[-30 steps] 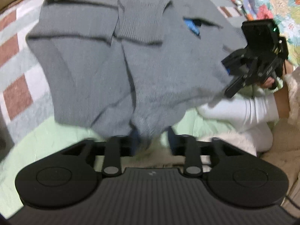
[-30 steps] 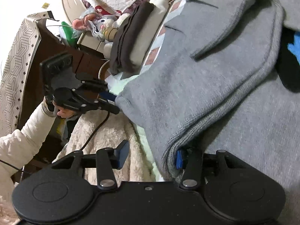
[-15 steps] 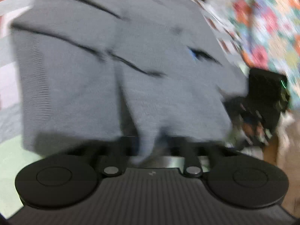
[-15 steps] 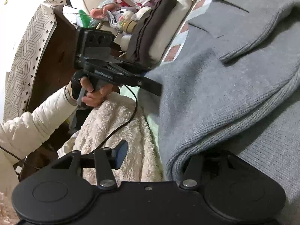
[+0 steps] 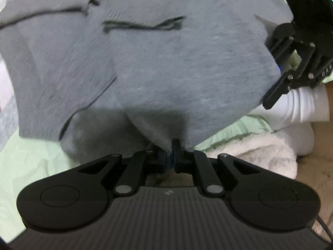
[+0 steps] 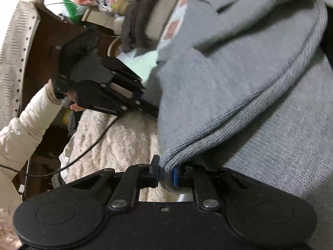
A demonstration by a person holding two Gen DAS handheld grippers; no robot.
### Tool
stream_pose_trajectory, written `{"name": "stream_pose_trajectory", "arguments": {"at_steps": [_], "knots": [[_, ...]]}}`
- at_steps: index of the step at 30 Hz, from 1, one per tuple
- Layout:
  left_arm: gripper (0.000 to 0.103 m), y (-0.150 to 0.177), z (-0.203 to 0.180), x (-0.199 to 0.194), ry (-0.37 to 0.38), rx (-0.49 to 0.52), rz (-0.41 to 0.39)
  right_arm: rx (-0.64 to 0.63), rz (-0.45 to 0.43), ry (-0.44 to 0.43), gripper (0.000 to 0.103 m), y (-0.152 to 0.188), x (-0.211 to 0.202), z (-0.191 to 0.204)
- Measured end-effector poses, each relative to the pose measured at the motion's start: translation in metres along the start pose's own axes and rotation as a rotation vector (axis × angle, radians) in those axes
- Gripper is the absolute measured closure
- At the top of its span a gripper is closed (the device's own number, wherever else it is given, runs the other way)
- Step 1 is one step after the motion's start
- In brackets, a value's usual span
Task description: Fold clothes
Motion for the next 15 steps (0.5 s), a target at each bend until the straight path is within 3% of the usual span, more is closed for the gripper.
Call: {"name": "stream_pose_trajectory", "arguments": {"at_steps": [2,4,5,6,8,12,15], "knots": [[0.093,0.000,0.000,-0.003,0.010,0.013,0.016,0.023,0.005,-0.023,0.087,0.001,-0.003,-0.002],[0.087,0.000,0.001,-0.010,0.036,0.009,0.012,0.015,0.051,0.026,0.087,0.005,0.001,-0.003],[0.077,0.000,0.001,-0.015,0.045,0.009,-0.001,0.012,0.057,0.040,0.087,0.006,-0.001,-0.003],[0.059,0.001,0.000,-0.022,0.045,0.014,-0.025,0.011,0.055,0.048,0.084,0.006,-0.004,-0.001],[0.049,0.004,0.003,-0.042,0.030,0.017,-0.109,0.007,0.053,0.065,0.083,0.006,-0.010,0.002],[0.049,0.015,0.019,-0.074,0.098,-0.105,-0.268,0.016,-0.010,0.119,0.078,0.016,-0.035,0.002],[0.049,0.011,0.027,-0.078,0.056,-0.191,-0.354,0.027,-0.105,0.190,0.070,0.021,-0.062,0.001]]}}
Point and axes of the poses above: each gripper's, at about its wrist camera, not at the fingertips, and x roughly the way its jaws point, z to its left, y to its underside, the point moved 3 cm from there along x, roughly the way its jaws point, and after that the axes turned 7 degrees about -x, right-handed, at the moved point
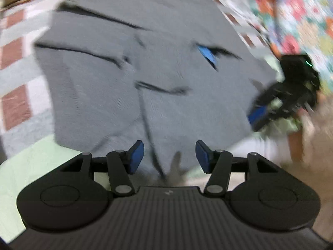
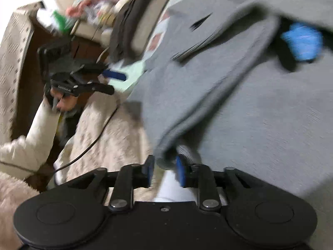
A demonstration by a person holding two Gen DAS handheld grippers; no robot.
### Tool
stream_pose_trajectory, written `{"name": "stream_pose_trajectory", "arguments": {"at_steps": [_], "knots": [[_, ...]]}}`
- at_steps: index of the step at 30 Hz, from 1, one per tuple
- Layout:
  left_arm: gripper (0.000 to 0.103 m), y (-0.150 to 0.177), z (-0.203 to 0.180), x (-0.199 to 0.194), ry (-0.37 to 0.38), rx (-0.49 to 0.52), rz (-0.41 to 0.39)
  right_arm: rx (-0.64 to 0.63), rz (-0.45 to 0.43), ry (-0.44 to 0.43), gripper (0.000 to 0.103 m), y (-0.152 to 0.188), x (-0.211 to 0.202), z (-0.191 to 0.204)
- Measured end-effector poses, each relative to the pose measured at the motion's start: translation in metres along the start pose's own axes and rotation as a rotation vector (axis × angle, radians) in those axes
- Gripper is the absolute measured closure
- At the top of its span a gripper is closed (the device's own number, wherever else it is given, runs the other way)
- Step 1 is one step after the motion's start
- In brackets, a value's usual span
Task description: Fold clothes
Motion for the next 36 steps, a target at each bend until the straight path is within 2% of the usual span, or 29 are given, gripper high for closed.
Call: {"name": "stream_pose_trajectory", "arguments": {"at_steps": [2,3,4,8,10,12,14,15,17,19,21,24,27,29,30,31,34,36], "knots": [[0.049,-0.012,-0.004,0.009,-0.039,-0.015,-0.026,-0.027,-0.118,0.083,0.066,-0.013,-0.018,0.004],[0.049,-0.019,-0.006,0.015,-0.055,-0.021,-0.037,-0.043,-0.183,0.124,0.059,-0.023,-0.025,0.006],[0.049,-0.030,-0.009,0.016,-0.060,-0.029,-0.066,-0.100,-0.190,0.178,0.056,-0.037,-0.023,0.012],[0.046,-0.086,-0.028,0.013,-0.065,-0.051,-0.229,-0.390,-0.129,0.418,0.056,-0.097,0.001,0.038],[0.043,-0.106,-0.038,0.019,-0.140,-0.036,-0.290,-0.556,-0.052,0.540,0.056,-0.106,0.023,0.053],[0.042,-0.110,-0.042,0.032,-0.148,-0.054,-0.323,-0.708,0.022,0.641,0.058,-0.105,0.044,0.064],[0.042,-0.104,-0.037,0.051,-0.071,-0.102,-0.310,-0.843,0.078,0.717,0.058,-0.100,0.059,0.066],[0.044,-0.099,-0.032,0.060,-0.059,-0.116,-0.288,-0.882,0.108,0.748,0.058,-0.098,0.066,0.063],[0.045,-0.089,-0.024,0.077,-0.112,-0.102,-0.243,-0.943,0.168,0.806,0.058,-0.094,0.081,0.054],[0.047,-0.081,-0.025,0.083,-0.232,-0.029,-0.249,-1.036,0.232,0.874,0.058,-0.088,0.094,0.047],[0.048,-0.073,-0.017,0.085,-0.269,-0.025,-0.246,-1.174,0.300,0.956,0.058,-0.078,0.108,0.043],[0.048,-0.072,-0.003,0.085,-0.239,-0.104,-0.237,-1.292,0.296,0.997,0.056,-0.075,0.121,0.042],[0.048,-0.076,0.001,0.083,-0.268,-0.120,-0.259,-1.412,0.249,1.063,0.046,-0.078,0.129,0.039],[0.048,-0.077,0.003,0.079,-0.283,-0.136,-0.288,-1.310,0.238,0.981,0.049,-0.091,0.128,0.033],[0.048,-0.078,0.004,0.075,-0.278,-0.146,-0.322,-1.248,0.235,0.931,0.079,-0.098,0.128,0.029],[0.048,-0.079,0.004,0.069,-0.267,-0.153,-0.364,-1.141,0.208,0.870,0.091,-0.108,0.121,0.026],[0.046,-0.081,0.006,0.043,-0.224,-0.189,-0.502,-0.860,0.001,0.798,0.093,-0.144,0.074,0.018],[0.045,-0.081,0.007,0.034,-0.172,-0.214,-0.551,-0.657,-0.172,0.770,0.093,-0.168,0.030,0.013]]}}
Point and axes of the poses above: each gripper's, at about its wrist camera, not at the fingertips, and x roughly the way its jaws point, z to its left, y to its underside, the point moved 3 cm from there along x, roughly the way its jaws point, and after that the axes turned 7 degrees about -x, right-handed, at the moved point
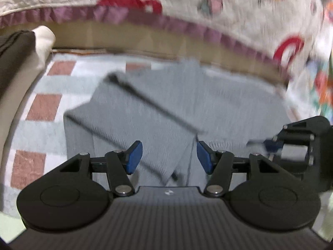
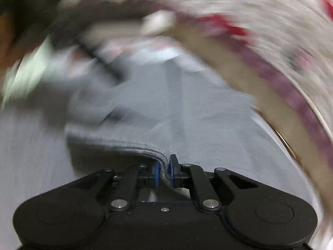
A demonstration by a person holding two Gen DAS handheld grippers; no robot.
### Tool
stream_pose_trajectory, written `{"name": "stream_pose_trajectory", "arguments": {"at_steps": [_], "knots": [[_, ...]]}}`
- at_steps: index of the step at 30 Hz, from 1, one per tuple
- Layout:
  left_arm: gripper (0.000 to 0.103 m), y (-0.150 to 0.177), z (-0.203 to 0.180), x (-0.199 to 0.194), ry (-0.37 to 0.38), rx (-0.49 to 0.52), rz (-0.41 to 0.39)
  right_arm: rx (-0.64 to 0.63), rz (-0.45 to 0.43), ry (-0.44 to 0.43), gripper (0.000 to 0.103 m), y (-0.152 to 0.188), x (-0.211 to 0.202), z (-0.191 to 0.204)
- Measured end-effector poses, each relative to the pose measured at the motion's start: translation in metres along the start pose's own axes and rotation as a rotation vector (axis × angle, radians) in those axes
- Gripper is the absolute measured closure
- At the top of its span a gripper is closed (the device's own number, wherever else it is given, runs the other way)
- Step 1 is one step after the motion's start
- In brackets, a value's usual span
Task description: Fold clothes
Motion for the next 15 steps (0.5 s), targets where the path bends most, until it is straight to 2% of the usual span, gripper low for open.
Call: {"name": "stream_pose_trajectory", "arguments": {"at_steps": [2,4,6,8,10,13,15], "knots": [[0.045,-0.001,0.000,0.002,0.056,-0.030,0.010,0.234,-0.056,0.031,0.093,0.001,-0.013,-0.048],[0.045,0.003,-0.003,0.013,0.074,-0.027,0.063,0.418,-0.033,0.057,0.092,0.020,-0.010,-0.085],[0.045,0.012,-0.010,0.025,0.049,0.018,0.120,0.576,0.031,0.066,0.092,0.047,0.001,-0.110],[0.047,0.021,-0.023,0.032,-0.011,0.104,0.135,0.776,0.035,0.010,0.091,0.079,0.012,-0.130],[0.047,0.028,-0.035,0.034,-0.013,0.169,0.140,0.941,0.028,-0.040,0.091,0.107,0.020,-0.144],[0.045,0.035,-0.043,0.039,0.061,0.170,0.186,0.941,0.009,-0.071,0.089,0.112,0.025,-0.139],[0.045,0.038,-0.043,0.044,0.072,0.167,0.216,0.921,0.008,-0.074,0.083,0.108,0.028,-0.137]]}}
Point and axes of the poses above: each gripper's, at about its wrist camera, not at the fingertips, and x roughly the way its jaws point, z to its left, y to its underside, the point moved 3 cm from there along x, roughly the way its jaws point, and after that the axes turned 7 degrees about -x, right-handed, at the moved point
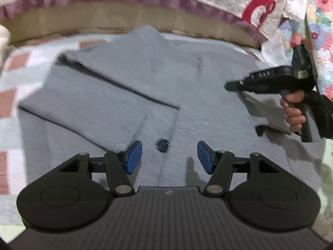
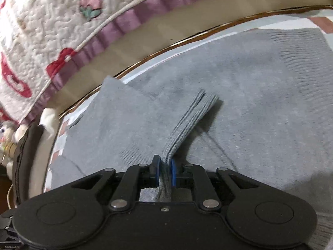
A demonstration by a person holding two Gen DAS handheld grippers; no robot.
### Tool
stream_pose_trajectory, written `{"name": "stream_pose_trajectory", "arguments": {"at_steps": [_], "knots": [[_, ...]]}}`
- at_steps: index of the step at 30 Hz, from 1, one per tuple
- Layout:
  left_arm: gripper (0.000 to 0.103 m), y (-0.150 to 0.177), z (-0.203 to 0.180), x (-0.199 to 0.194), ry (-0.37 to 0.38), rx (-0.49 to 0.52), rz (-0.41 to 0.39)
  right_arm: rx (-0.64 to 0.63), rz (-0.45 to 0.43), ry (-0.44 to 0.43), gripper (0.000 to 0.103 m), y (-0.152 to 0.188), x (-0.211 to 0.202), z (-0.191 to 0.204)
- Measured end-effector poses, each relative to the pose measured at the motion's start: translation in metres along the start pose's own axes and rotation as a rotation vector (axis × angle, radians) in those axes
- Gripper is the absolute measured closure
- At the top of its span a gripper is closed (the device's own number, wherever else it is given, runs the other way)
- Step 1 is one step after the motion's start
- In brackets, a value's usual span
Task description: Fold clothes
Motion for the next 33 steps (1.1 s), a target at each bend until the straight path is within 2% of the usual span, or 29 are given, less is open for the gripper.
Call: {"name": "stream_pose_trajectory", "arguments": {"at_steps": [2,4,5,7,9,13,18,23,25,27,28,30,31,32,33], "knots": [[0.045,0.002,0.000,0.005,0.005,0.001,0.027,-0.005,-0.006,-0.002,0.075,-0.002,0.003,-0.001],[0.045,0.004,0.001,0.006,0.027,-0.012,0.043,-0.030,-0.022,-0.001,0.076,-0.005,0.006,-0.001],[0.045,0.005,0.001,0.006,0.037,-0.015,0.047,-0.060,-0.037,0.004,0.091,-0.009,0.007,0.001],[0.045,0.007,0.001,0.005,0.052,-0.013,0.050,-0.138,-0.118,-0.006,0.090,-0.014,-0.009,0.013],[0.045,0.009,0.000,0.007,0.055,-0.004,0.066,-0.153,-0.185,-0.022,0.091,-0.018,-0.022,0.025],[0.045,0.013,-0.002,0.008,0.074,0.001,0.086,-0.259,-0.185,0.132,0.091,-0.017,-0.023,0.038],[0.045,0.014,-0.006,0.004,0.122,0.019,0.084,-0.325,-0.241,0.214,0.091,-0.020,-0.033,0.043],[0.044,0.024,-0.013,0.018,0.058,0.095,0.160,-0.395,-0.235,0.261,0.091,-0.024,-0.026,0.048],[0.042,0.027,-0.012,0.023,0.026,0.107,0.184,-0.412,-0.196,0.290,0.091,-0.024,-0.017,0.047],[0.042,0.026,-0.008,0.023,0.013,0.092,0.177,-0.427,-0.156,0.359,0.087,-0.020,-0.006,0.044],[0.042,0.025,-0.006,0.022,0.007,0.084,0.173,-0.410,-0.122,0.400,0.082,-0.015,-0.004,0.042],[0.042,0.023,-0.001,0.021,-0.011,0.068,0.161,-0.327,-0.047,0.470,0.057,0.000,-0.014,0.040],[0.042,0.020,0.004,0.017,-0.030,0.056,0.144,-0.259,-0.013,0.491,0.056,0.012,-0.028,0.043],[0.042,0.016,0.012,0.011,-0.053,0.034,0.118,-0.205,-0.024,0.438,0.056,0.025,-0.046,0.047],[0.042,0.009,0.022,0.003,-0.073,-0.007,0.082,-0.159,-0.053,0.304,0.050,0.043,-0.067,0.052]]}}
Point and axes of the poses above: each gripper's, at about its wrist camera, not at the fingertips, and x roughly the way its jaws point, z to its left, y to its underside, the point moved 3 cm from there along x, roughly the way its jaws point, and after that the axes turned 7 degrees about -x, right-handed, at the moved point
